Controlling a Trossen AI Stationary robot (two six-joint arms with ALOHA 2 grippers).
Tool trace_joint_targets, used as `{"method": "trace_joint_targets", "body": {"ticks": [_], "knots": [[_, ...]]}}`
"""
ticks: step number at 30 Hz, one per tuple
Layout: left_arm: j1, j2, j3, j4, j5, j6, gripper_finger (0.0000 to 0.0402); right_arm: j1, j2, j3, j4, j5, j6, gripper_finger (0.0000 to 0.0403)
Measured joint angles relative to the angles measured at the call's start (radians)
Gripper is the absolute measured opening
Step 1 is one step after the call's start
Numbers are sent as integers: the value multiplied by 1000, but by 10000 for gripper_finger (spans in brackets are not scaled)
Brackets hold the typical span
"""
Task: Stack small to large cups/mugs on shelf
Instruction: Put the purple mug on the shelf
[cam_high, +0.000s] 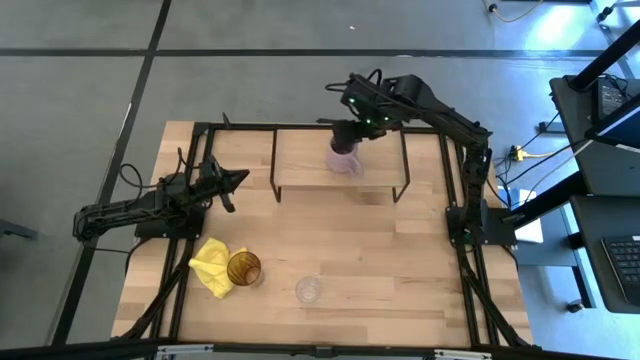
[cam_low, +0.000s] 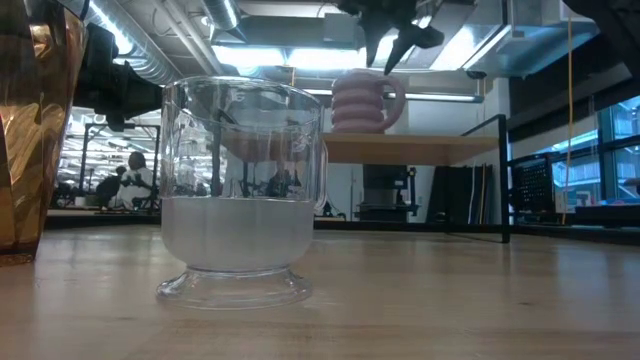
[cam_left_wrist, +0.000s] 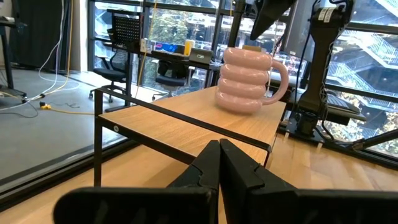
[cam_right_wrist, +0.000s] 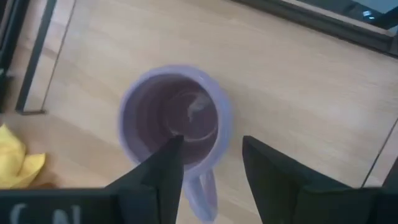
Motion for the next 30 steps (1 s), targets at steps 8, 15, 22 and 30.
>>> {"method": "trace_joint_targets", "body": {"ticks": [8, 15, 22, 30], "knots": [[0, 0, 0, 0, 0, 0, 0, 63, -4, -1, 1, 16, -6, 83], [0, 0, 0, 0, 0, 0, 0, 95, -62, -2, 1, 86, 7, 8], [0, 0, 0, 0, 0, 0, 0, 134, -92, -41, 2, 121, 48, 4], [0, 0, 0, 0, 0, 0, 0, 142, -155, -329, -1, 85, 107, 2]]}}
